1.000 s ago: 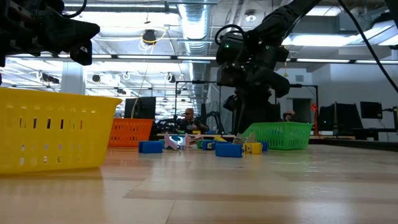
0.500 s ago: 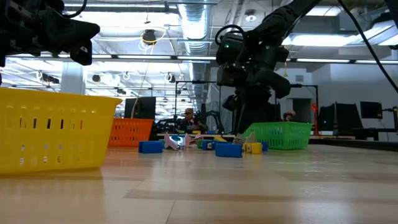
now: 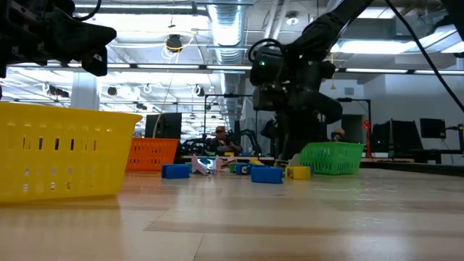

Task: Pick and place Stapler, Stapler remover, tape
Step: Put the gray staple remover into the orange basket

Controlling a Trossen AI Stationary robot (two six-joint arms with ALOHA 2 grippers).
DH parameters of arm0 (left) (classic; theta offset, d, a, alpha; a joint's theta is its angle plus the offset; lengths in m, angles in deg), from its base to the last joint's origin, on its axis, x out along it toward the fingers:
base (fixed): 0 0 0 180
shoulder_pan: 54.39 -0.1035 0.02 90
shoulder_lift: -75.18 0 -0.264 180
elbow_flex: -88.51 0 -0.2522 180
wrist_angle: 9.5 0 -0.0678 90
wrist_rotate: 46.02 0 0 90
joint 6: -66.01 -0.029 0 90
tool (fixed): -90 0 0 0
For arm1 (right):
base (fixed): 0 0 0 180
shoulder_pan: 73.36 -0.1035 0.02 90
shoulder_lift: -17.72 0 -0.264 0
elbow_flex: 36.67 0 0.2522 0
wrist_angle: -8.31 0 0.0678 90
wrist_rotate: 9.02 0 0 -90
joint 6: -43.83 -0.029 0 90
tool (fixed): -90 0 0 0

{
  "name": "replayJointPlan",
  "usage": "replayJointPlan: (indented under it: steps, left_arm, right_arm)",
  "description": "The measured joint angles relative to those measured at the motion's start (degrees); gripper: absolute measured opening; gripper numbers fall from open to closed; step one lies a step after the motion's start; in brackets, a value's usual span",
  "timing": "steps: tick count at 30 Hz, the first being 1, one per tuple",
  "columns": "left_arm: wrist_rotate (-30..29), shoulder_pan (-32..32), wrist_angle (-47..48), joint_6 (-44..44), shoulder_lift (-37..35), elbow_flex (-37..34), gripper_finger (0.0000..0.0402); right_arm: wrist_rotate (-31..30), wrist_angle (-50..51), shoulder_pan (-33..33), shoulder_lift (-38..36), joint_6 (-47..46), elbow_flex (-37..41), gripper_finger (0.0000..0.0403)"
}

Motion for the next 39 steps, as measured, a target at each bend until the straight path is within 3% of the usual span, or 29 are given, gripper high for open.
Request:
replayJointPlan:
  steps: [33,39]
  left_arm:
    - [0.0,0.0,-0.4,0.0,0.0,0.0,0.0008]
    - [0.0,0.0,-0.7,0.0,0.0,0.0,0.0008]
  right_arm:
    - [0.0,3.5,0.9,-0.6,0.0,-0.9,0.0072]
    - [0.0,3.5,0.9,-0.6,0.0,-0.9,0.0049]
